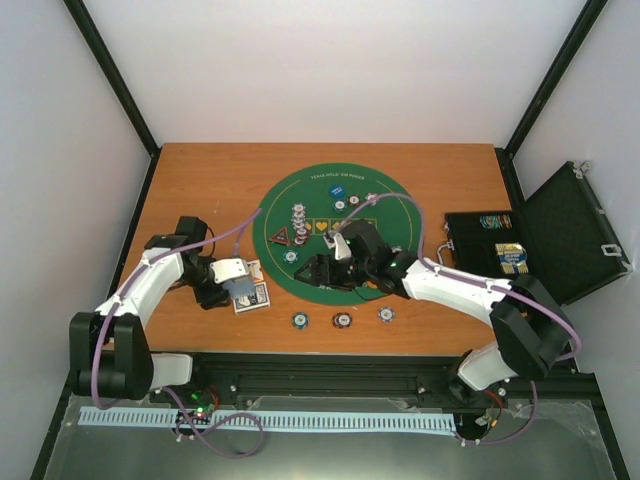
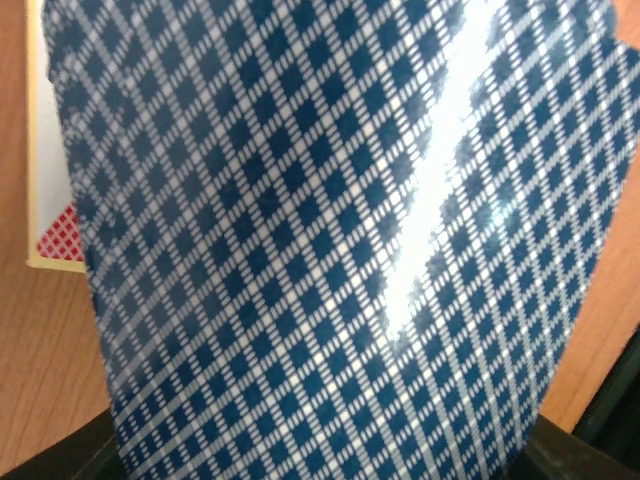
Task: Distribute texas hold em gaming equipment
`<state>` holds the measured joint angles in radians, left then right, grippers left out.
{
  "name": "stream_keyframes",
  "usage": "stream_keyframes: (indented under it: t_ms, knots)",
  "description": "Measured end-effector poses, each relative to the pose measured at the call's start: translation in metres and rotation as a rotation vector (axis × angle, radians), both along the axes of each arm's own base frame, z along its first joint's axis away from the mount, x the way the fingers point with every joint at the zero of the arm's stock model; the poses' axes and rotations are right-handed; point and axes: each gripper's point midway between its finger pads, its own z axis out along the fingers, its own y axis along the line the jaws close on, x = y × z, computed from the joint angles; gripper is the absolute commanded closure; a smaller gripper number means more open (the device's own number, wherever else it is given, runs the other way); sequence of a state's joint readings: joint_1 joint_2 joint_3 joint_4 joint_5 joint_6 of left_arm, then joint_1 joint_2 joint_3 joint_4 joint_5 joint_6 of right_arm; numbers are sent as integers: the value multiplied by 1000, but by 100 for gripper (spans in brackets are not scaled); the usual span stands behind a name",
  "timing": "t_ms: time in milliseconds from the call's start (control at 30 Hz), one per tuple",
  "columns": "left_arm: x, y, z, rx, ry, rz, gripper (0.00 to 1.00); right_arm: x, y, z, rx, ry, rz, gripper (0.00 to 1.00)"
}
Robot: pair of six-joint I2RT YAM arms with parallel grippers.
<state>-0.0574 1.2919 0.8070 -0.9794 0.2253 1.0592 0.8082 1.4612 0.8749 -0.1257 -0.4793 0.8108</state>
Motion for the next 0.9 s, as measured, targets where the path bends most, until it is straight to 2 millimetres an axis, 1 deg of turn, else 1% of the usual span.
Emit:
stream_keyframes:
  t_ms: [133,167,267,400,533,700,900]
  knots:
    - [0,-8,19,-36,-22,-14,99,1,22,6,106,40,29,19]
    - [-1,-11,23,-42,-30,-21,99,0,25,6,115,42,36,19]
    - [-4,-22,34,-59,-45,-53,99,-3,41,4,170,81,61,21]
    - [-8,-34,45,-81,-50,-79,99,-11,61,-2,221,132,95,25]
    - [-6,-42,55,-96,-61,-90,99,-22,80,1,287,172,137,26]
    - [-9,-46,57,-98,-57,-95,99,-29,91,11,351,194,165,27]
    - [-9,-46,57,-97,-58,-95,99,-29,95,23,399,189,176,27]
